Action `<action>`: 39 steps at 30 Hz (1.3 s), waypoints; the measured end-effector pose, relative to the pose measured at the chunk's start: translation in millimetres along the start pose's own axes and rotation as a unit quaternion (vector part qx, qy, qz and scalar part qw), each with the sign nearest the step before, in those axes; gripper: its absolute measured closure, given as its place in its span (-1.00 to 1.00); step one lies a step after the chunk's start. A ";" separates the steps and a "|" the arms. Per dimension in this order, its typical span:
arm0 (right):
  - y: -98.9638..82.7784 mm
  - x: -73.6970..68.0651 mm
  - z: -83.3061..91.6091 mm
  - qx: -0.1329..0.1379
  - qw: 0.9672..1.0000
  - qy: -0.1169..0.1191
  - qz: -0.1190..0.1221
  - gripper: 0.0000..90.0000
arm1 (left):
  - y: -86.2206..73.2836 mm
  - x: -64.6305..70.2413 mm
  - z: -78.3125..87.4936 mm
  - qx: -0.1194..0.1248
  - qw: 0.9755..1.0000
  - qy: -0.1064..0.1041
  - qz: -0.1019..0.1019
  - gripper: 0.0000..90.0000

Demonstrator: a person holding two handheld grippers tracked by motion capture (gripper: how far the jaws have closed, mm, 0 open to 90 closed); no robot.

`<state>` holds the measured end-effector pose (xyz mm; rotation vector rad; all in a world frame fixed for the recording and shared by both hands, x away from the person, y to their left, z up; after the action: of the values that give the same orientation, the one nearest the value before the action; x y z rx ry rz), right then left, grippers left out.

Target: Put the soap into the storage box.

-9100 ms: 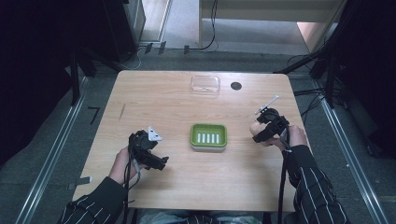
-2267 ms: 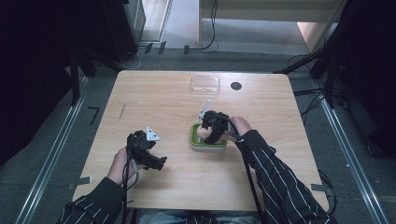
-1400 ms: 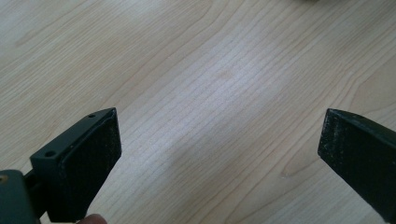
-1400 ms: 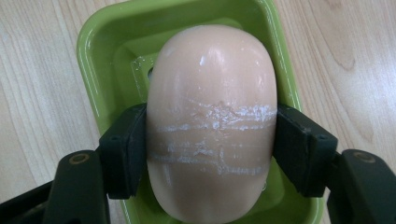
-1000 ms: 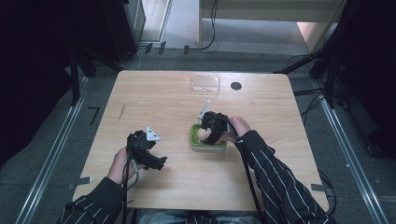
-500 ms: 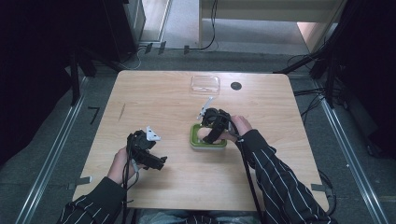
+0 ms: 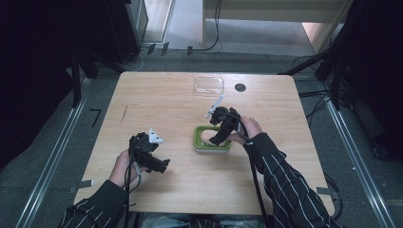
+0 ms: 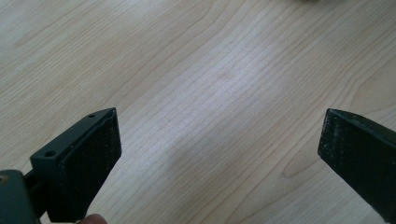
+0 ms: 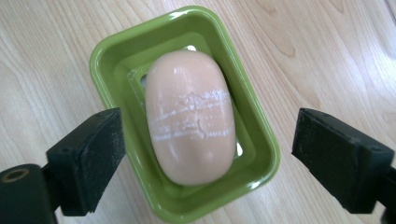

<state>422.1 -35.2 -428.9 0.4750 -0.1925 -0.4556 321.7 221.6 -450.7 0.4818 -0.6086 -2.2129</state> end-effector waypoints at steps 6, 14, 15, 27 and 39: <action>-6.3 2.5 10.1 0.002 1.000 -0.009 -0.011 -0.83 | 0.2 0.0 0.5 0.001 1.000 0.001 0.000 -1.00; -17.7 4.4 21.0 0.000 0.999 -0.023 -0.032 -0.85 | 0.5 0.2 0.3 0.000 1.000 0.002 -0.001 -1.00; -19.3 5.0 21.7 0.003 0.999 -0.026 -0.030 -0.86 | 0.6 0.3 0.3 0.001 1.000 0.002 -0.001 -1.00; -44.5 1.9 29.2 -0.013 0.998 -0.036 -0.053 -0.87 | 0.6 0.9 1.3 0.002 1.000 0.000 -0.001 -1.00; -83.2 -7.1 35.8 -0.026 0.996 -0.038 -0.079 -0.87 | 1.2 1.6 1.7 0.001 1.000 -0.003 -0.004 -1.00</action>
<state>374.4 -112.0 -438.1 0.4230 -0.2167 -0.6327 320.5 220.1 -448.9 0.4798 -0.6130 -2.2222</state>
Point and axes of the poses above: each handheld gripper's, and its own axes: z roughly backward along the jaws, y roughly out of its top, x roughly to its right, the point moved 2 cm from there along -z, roughly forward along the jaws, and after that the axes turned 5 degrees about x, right-handed, at the moved point
